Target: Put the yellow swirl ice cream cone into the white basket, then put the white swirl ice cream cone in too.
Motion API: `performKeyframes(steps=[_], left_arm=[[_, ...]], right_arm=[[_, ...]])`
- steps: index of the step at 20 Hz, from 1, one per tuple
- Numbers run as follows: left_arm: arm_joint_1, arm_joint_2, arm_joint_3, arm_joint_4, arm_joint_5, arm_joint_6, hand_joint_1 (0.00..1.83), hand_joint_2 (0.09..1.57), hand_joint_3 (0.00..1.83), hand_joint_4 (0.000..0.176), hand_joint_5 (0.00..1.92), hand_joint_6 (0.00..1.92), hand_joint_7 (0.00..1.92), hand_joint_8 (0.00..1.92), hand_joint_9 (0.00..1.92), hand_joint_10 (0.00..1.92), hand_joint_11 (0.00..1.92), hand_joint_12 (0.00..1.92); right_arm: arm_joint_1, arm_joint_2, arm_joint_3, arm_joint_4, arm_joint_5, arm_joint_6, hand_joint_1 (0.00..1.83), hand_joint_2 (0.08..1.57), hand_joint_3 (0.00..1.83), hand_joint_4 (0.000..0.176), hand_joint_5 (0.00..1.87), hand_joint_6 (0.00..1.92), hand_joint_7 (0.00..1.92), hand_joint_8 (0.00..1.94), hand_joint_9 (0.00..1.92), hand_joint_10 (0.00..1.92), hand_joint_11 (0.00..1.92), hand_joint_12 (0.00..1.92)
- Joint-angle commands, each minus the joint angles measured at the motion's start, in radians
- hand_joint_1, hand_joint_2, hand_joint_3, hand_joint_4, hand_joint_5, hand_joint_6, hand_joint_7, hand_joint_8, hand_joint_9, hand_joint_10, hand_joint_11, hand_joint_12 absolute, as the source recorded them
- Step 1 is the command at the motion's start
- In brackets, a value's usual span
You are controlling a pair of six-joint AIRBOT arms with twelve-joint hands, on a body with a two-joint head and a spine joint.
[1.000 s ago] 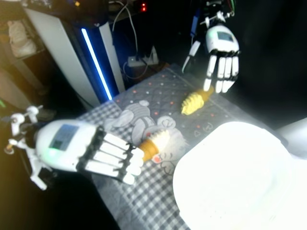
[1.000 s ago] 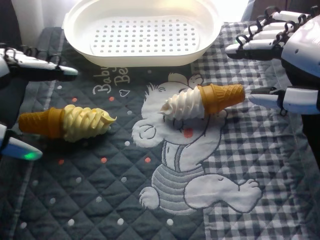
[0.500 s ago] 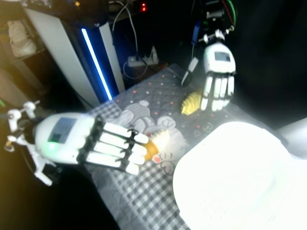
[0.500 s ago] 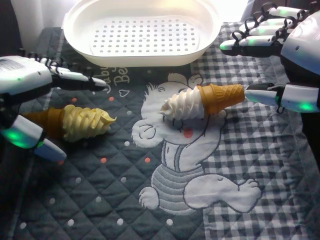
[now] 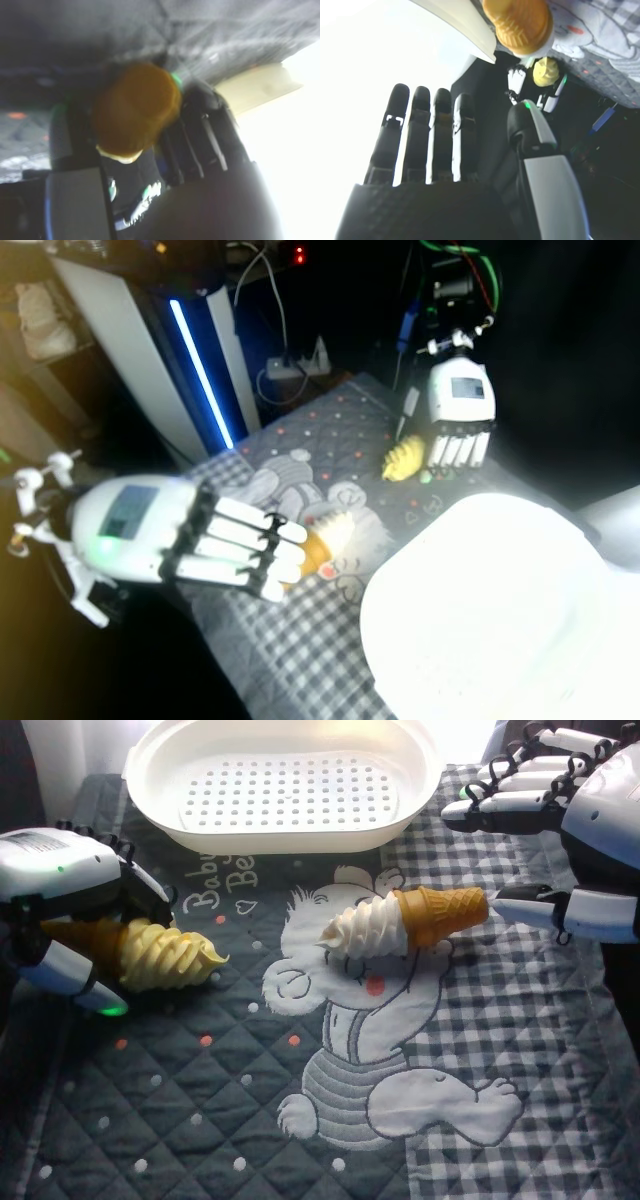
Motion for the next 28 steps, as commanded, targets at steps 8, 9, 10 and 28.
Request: performKeyframes(steps=[8,9,10,28], left_arm=[[-0.219,0.007,0.050,-0.005,-0.192,0.005,1.27,1.04,0.00,0.000,1.28,0.31,1.10,0.95,1.00,0.75,0.68,1.23],[-0.248,-0.009,0.073,-0.005,-0.190,0.005,1.37,1.04,0.00,0.000,1.31,0.24,1.11,0.84,0.96,1.09,0.68,1.22],[-0.274,-0.026,0.094,-0.005,-0.180,0.005,1.29,1.03,0.00,0.000,1.31,0.27,1.11,0.88,0.98,0.80,0.69,1.16],[-0.385,-0.442,0.580,-0.019,0.189,0.006,0.74,0.83,0.01,0.176,0.17,0.00,0.16,0.00,0.25,0.00,0.04,0.70]], right_arm=[[0.010,0.000,0.003,0.030,0.116,0.005,0.62,1.24,0.00,0.000,0.53,0.00,0.53,0.00,0.49,0.01,0.20,0.83],[0.010,-0.002,0.004,0.030,0.116,0.005,0.66,1.24,0.00,0.000,0.54,0.01,0.52,0.00,0.48,0.00,0.18,0.82],[0.010,-0.004,0.005,0.030,0.116,0.005,0.64,1.23,0.00,0.000,0.55,0.00,0.52,0.00,0.48,0.00,0.21,0.77],[0.011,-0.048,0.038,0.033,0.190,0.048,0.50,1.27,0.00,0.040,0.50,0.00,0.51,0.00,0.48,0.00,0.43,0.15]])
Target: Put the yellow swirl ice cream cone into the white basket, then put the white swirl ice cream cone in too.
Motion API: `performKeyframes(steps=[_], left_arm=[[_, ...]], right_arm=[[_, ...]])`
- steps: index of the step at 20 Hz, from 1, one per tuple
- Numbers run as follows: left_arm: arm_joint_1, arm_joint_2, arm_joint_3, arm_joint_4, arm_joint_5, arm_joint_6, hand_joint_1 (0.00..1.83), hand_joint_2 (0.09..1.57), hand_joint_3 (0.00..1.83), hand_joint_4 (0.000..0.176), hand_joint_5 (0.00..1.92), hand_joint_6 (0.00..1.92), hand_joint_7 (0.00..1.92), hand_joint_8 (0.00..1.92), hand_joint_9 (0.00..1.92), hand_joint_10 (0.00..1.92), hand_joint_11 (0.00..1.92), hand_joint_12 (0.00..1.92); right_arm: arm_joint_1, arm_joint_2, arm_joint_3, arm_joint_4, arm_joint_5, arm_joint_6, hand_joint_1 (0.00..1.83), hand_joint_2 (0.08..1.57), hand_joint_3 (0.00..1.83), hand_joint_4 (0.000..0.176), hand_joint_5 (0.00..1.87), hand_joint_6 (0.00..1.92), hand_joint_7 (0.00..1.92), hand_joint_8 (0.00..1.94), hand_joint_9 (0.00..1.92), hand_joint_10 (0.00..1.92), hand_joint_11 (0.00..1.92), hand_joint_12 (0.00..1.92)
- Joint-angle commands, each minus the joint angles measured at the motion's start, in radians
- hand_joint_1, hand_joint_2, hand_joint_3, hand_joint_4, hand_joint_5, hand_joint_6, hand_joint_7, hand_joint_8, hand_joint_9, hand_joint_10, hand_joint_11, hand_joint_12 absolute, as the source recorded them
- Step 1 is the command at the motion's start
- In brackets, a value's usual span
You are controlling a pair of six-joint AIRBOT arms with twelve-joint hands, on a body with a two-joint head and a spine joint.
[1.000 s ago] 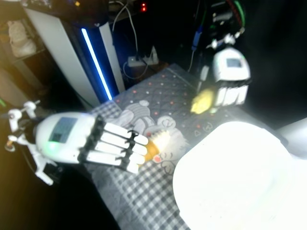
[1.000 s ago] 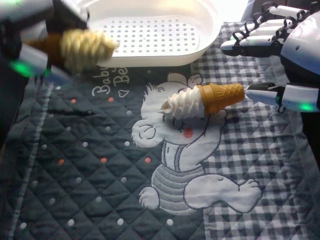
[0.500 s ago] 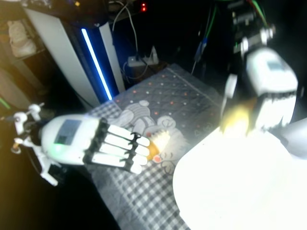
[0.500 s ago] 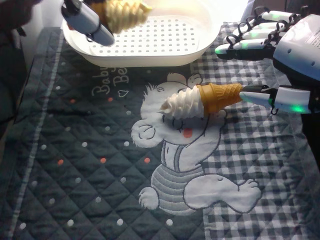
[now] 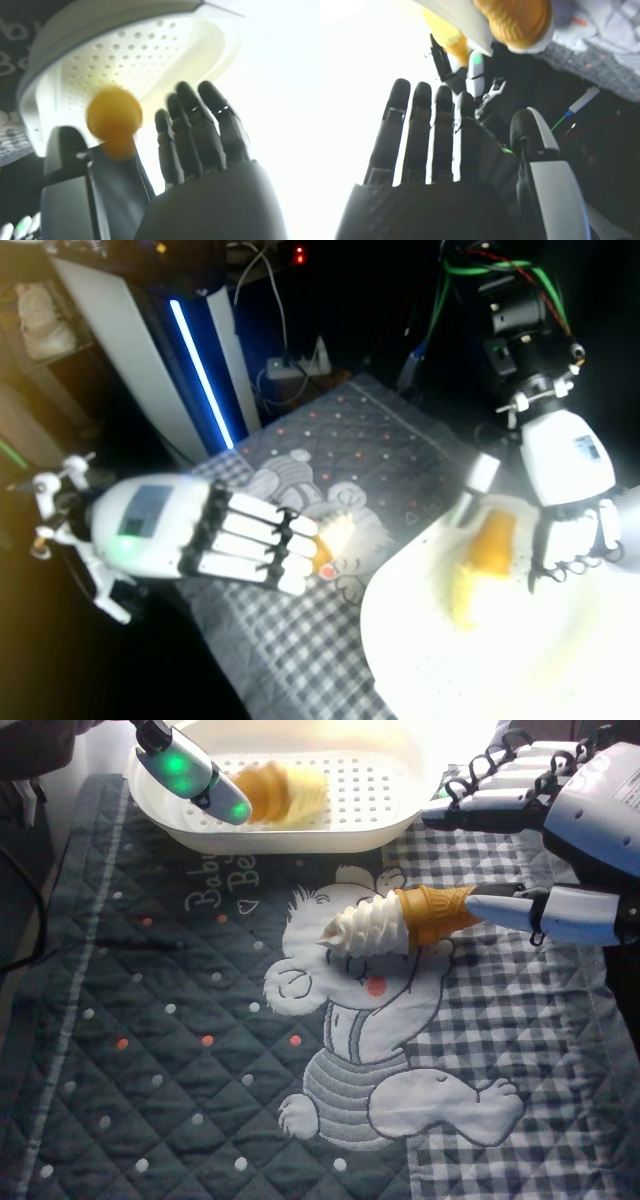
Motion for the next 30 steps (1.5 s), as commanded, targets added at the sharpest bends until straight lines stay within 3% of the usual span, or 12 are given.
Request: performKeyframes(steps=[1,5,8,12,15,18,20,21,24,25,27,30], left_arm=[[-0.012,0.015,-0.017,0.002,-0.152,-0.004,0.73,0.84,0.01,0.176,0.14,0.00,0.13,0.00,0.22,0.00,0.03,0.69],[0.024,0.175,-0.233,-0.001,-0.385,-0.005,0.78,0.87,0.00,0.176,0.10,0.00,0.08,0.00,0.16,0.00,0.02,0.65],[0.088,0.318,-0.393,-0.054,-0.592,-0.005,0.68,0.89,0.00,0.147,0.12,0.01,0.06,0.00,0.10,0.00,0.00,0.50],[0.168,0.427,-0.517,-0.085,-0.777,-0.005,0.72,0.87,0.00,0.153,0.16,0.00,0.11,0.00,0.12,0.00,0.00,0.58],[0.245,0.480,-0.579,-0.115,-0.875,-0.005,0.84,0.81,0.00,0.104,0.24,0.01,0.13,0.00,0.11,0.00,0.00,0.54],[0.328,0.531,-0.644,-0.144,-0.958,-0.006,0.76,0.80,0.00,0.114,0.23,0.00,0.15,0.00,0.11,0.00,0.00,0.55],[0.386,0.571,-0.685,-0.163,-1.010,-0.022,0.83,0.77,0.00,0.081,0.24,0.00,0.15,0.00,0.11,0.00,0.00,0.49],[0.420,0.599,-0.710,-0.184,-1.045,-0.025,0.76,0.80,0.01,0.098,0.25,0.00,0.13,0.00,0.09,0.00,0.00,0.42],[0.550,0.653,-0.760,-0.276,-1.161,-0.033,0.71,0.84,0.01,0.076,0.30,0.00,0.18,0.01,0.14,0.01,0.00,0.53],[0.569,0.653,-0.760,-0.291,-1.176,-0.048,0.73,0.86,0.01,0.061,0.31,0.00,0.22,0.01,0.18,0.01,0.00,0.73],[0.581,0.651,-0.761,-0.296,-1.179,-0.061,0.73,0.85,0.00,0.066,0.30,0.00,0.20,0.00,0.17,0.00,0.00,0.77],[0.597,0.639,-0.760,-0.313,-1.179,-0.072,0.84,0.81,0.00,0.041,0.35,0.01,0.23,0.00,0.19,0.01,0.00,0.96]], right_arm=[[0.011,0.002,0.007,0.036,0.134,0.014,0.53,1.26,0.00,0.037,0.50,0.00,0.50,0.00,0.48,0.00,0.43,0.12],[0.012,0.003,0.026,0.060,0.218,0.071,0.60,1.21,0.00,0.074,0.47,0.00,0.49,0.00,0.48,0.01,0.48,0.05],[0.019,-0.020,0.058,0.087,0.223,0.082,0.76,1.14,0.00,0.024,0.55,0.00,0.55,0.01,0.51,0.01,0.46,0.02],[0.023,-0.041,0.080,0.087,0.212,0.101,0.58,1.11,0.00,0.092,0.50,0.00,0.52,0.00,0.45,0.00,0.40,0.00],[0.027,-0.041,0.090,0.079,0.185,0.107,0.67,1.11,0.00,0.057,0.54,0.01,0.54,0.01,0.44,0.01,0.36,0.00],[0.033,-0.046,0.103,0.063,0.156,0.147,0.75,1.11,0.00,0.000,0.59,0.01,0.59,0.01,0.47,0.01,0.30,0.00],[0.097,-0.063,0.135,0.018,0.122,0.219,0.78,1.12,0.00,0.000,0.59,0.01,0.59,0.01,0.50,0.02,0.38,0.04],[0.142,-0.076,0.147,-0.025,0.084,0.232,0.81,1.12,0.00,0.000,0.57,0.00,0.58,0.00,0.51,0.02,0.41,0.06],[0.177,-0.085,0.153,-0.054,0.071,0.235,0.77,1.11,0.00,0.028,0.54,0.00,0.60,0.00,0.57,0.00,0.54,0.15],[0.177,-0.083,0.153,-0.071,0.057,0.239,0.74,1.13,0.01,0.007,0.55,0.00,0.59,0.00,0.56,0.00,0.47,0.13],[0.177,-0.081,0.154,-0.112,0.018,0.246,0.74,1.11,0.00,0.012,0.58,0.01,0.60,0.00,0.54,0.00,0.32,0.07],[0.189,-0.088,0.155,-0.201,-0.065,0.260,0.79,1.06,0.00,0.000,0.60,0.00,0.62,0.00,0.62,0.01,0.56,0.19]])
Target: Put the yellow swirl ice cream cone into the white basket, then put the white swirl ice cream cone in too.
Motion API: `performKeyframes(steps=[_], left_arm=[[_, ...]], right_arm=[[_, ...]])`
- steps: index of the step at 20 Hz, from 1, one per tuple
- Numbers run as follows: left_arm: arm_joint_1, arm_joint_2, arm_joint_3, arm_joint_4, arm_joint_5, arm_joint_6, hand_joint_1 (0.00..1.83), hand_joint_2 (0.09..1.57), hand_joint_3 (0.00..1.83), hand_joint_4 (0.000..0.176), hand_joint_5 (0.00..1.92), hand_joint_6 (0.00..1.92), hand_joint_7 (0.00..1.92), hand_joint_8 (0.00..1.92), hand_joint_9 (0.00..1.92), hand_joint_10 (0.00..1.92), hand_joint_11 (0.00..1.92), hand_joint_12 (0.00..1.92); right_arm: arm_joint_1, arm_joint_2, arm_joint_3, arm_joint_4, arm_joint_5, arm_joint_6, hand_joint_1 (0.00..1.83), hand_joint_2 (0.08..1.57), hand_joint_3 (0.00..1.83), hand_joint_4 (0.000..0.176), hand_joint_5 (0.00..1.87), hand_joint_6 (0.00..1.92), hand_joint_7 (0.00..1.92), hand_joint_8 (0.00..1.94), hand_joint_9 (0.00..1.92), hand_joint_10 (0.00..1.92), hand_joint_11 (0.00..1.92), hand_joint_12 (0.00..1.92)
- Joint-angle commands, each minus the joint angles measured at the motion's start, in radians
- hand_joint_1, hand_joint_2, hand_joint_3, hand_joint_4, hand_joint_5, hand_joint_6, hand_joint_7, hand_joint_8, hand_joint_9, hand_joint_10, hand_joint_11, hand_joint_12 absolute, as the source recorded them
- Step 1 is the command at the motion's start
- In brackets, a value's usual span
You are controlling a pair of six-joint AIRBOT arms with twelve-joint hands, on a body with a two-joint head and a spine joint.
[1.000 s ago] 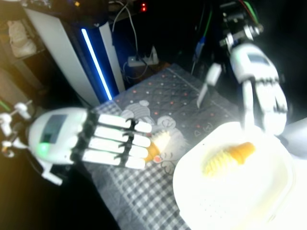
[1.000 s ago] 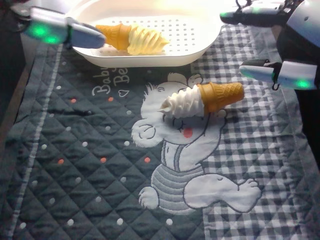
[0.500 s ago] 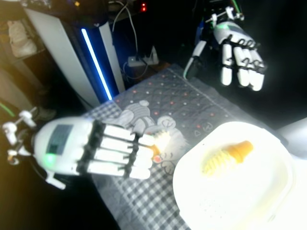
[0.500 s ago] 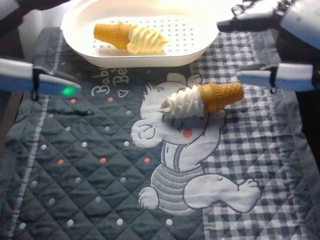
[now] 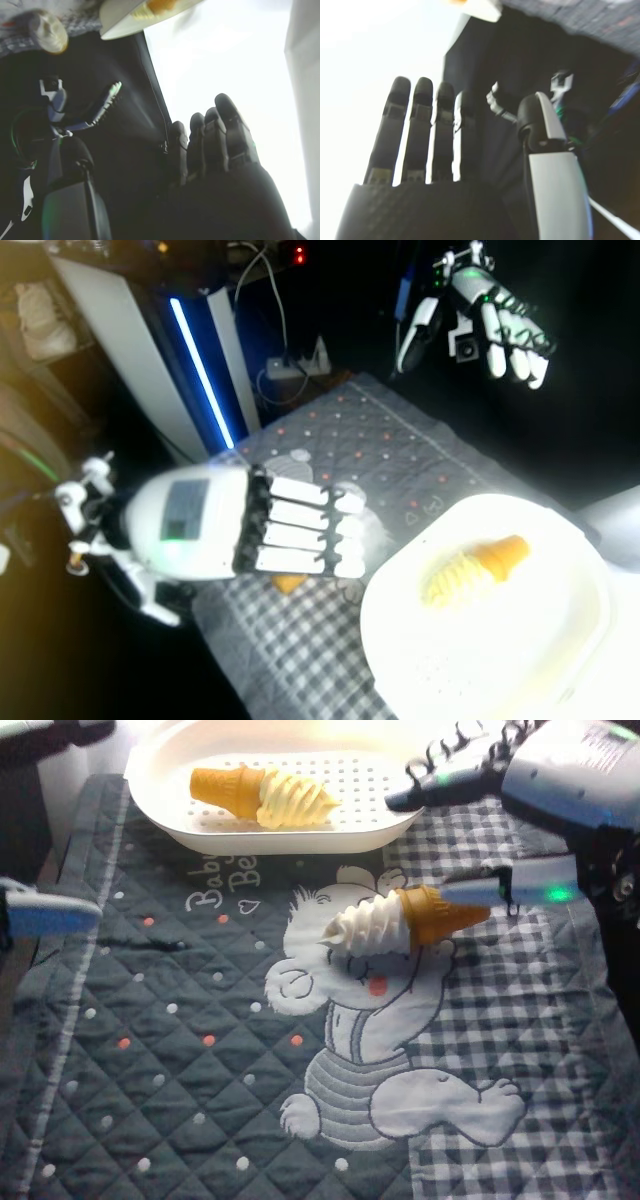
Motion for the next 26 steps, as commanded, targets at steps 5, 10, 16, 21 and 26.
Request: performKeyframes(steps=[5,10,16,21,26], left_arm=[[0.011,-0.010,0.007,-0.039,-0.118,-0.019,0.82,0.81,0.00,0.026,0.36,0.00,0.26,0.00,0.23,0.01,0.00,1.13],[0.016,-0.021,0.014,-0.043,-0.112,-0.027,0.88,0.79,0.00,0.058,0.33,0.00,0.24,0.00,0.22,0.00,0.00,1.07],[0.025,-0.021,0.014,-0.044,-0.117,-0.041,0.92,0.76,0.00,0.062,0.31,0.00,0.24,0.00,0.25,0.01,0.00,1.04],[0.040,-0.020,0.014,-0.049,-0.132,-0.057,0.86,0.77,0.00,0.048,0.30,0.00,0.24,0.00,0.25,0.01,0.00,1.03],[0.059,-0.018,0.013,-0.058,-0.144,-0.067,0.90,0.76,0.00,0.042,0.31,0.00,0.26,0.00,0.26,0.00,0.00,1.10]], right_arm=[[0.046,-0.043,0.019,-0.058,-0.027,0.012,0.83,0.97,0.00,0.014,0.51,0.00,0.52,0.00,0.53,0.01,0.47,0.18],[0.050,-0.112,0.083,-0.105,-0.077,0.087,0.95,0.93,0.00,0.023,0.47,0.00,0.46,0.00,0.49,0.00,0.43,0.16],[0.050,-0.173,0.149,-0.162,-0.142,0.176,1.13,0.90,0.00,0.000,0.57,0.00,0.67,0.04,0.71,0.10,0.33,0.93],[0.050,-0.177,0.151,-0.156,-0.147,0.181,1.27,1.12,0.00,0.000,0.96,0.72,0.99,1.23,0.82,1.32,0.66,1.65],[0.050,-0.152,0.141,-0.120,-0.059,0.224,1.27,1.08,0.00,0.000,1.13,0.62,1.03,1.03,0.93,1.00,0.72,1.38]])
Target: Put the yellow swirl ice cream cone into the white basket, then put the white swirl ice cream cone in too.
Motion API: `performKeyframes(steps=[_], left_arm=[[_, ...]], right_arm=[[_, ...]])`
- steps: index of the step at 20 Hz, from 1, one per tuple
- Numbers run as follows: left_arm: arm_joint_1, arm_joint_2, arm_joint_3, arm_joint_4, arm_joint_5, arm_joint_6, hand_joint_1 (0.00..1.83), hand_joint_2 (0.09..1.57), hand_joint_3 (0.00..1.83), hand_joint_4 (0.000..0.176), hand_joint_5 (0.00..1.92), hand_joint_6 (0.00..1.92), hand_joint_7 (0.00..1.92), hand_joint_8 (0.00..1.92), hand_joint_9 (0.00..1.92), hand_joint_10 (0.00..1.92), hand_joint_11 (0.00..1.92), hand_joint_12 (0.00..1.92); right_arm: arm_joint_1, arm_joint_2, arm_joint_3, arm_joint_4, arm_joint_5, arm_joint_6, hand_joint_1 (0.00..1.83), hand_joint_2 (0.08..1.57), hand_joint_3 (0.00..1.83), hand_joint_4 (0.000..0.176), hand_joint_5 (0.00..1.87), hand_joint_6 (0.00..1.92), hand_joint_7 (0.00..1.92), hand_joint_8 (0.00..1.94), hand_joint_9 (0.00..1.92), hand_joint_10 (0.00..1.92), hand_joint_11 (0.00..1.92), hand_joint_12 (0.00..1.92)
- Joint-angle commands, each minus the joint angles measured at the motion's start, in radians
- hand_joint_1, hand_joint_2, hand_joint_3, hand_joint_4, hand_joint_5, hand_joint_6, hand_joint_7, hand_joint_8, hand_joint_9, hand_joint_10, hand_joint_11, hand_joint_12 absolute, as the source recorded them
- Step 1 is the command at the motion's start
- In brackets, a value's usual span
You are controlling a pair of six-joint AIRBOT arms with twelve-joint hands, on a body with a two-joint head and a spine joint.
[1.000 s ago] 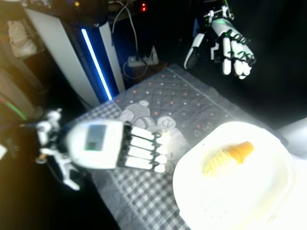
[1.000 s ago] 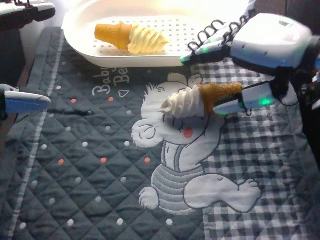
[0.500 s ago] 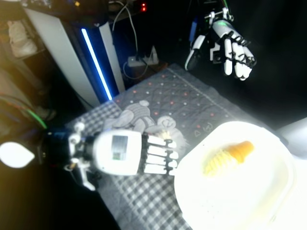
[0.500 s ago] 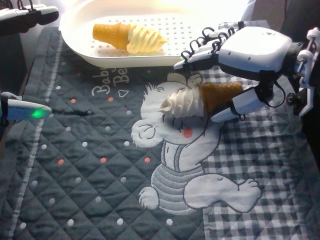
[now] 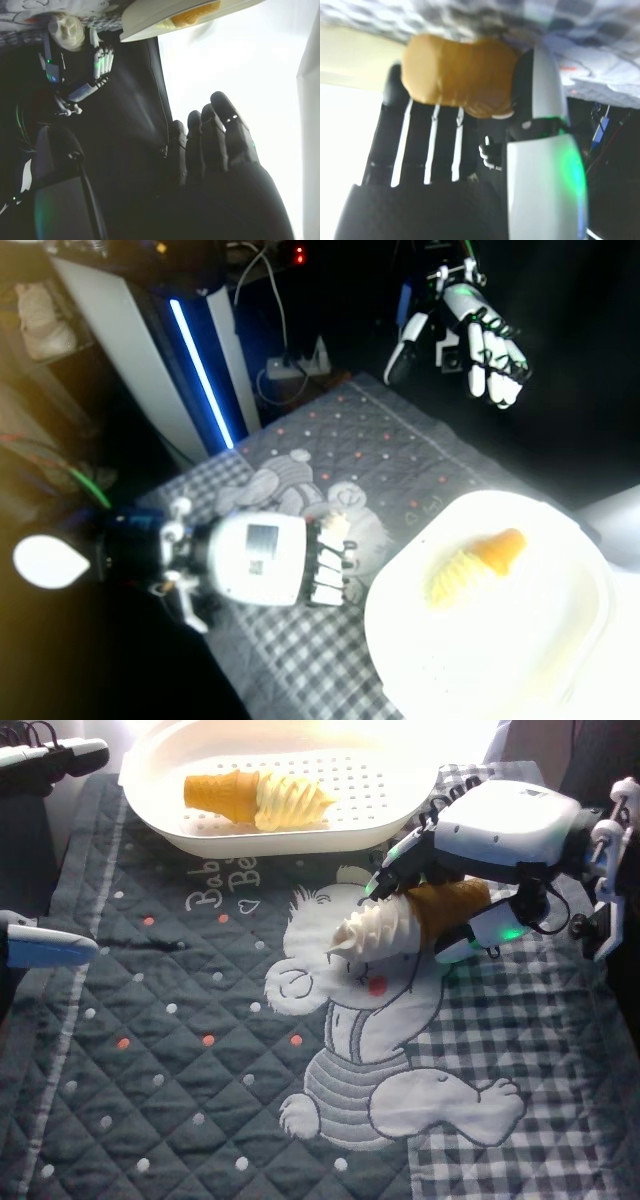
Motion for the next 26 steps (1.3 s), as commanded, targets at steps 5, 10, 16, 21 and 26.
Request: performKeyframes(steps=[5,10,16,21,26], left_arm=[[-0.002,-0.002,0.004,-0.017,-0.126,-0.008,0.94,0.74,0.00,0.063,0.31,0.00,0.25,0.00,0.28,0.01,0.00,1.18],[0.001,-0.011,0.011,-0.020,-0.121,-0.013,0.95,0.73,0.00,0.044,0.33,0.01,0.26,0.00,0.29,0.01,0.00,1.19],[0.001,-0.025,0.028,-0.018,-0.111,-0.029,0.95,0.71,0.00,0.052,0.34,0.00,0.25,0.00,0.29,0.00,0.00,1.19],[-0.028,-0.059,0.057,0.009,-0.085,-0.050,0.96,0.72,0.00,0.028,0.35,0.00,0.28,0.01,0.32,0.01,0.00,1.26],[-0.025,-0.059,0.055,0.008,-0.097,-0.056,0.91,0.74,0.00,0.022,0.33,0.01,0.27,0.01,0.28,0.00,0.00,1.19]], right_arm=[[0.011,0.068,-0.010,0.243,0.338,0.009,1.28,1.08,0.00,0.000,1.28,0.23,0.97,1.22,0.91,1.02,0.73,1.45],[0.140,0.062,0.030,0.333,0.371,-0.077,1.28,1.02,0.00,0.000,1.27,0.35,1.20,0.76,1.10,0.84,0.79,1.33],[0.330,-0.149,0.229,0.215,0.060,-0.163,1.39,1.04,0.00,0.000,0.99,0.94,1.22,0.46,1.10,0.93,0.95,0.88],[0.346,-0.262,0.331,0.100,-0.122,-0.163,0.67,0.82,0.00,0.146,0.30,0.00,0.35,0.01,0.38,0.09,0.10,1.11],[0.345,-0.263,0.316,0.070,-0.138,-0.154,0.63,0.77,0.00,0.176,0.02,0.01,0.12,0.01,0.10,0.01,0.00,0.48]])
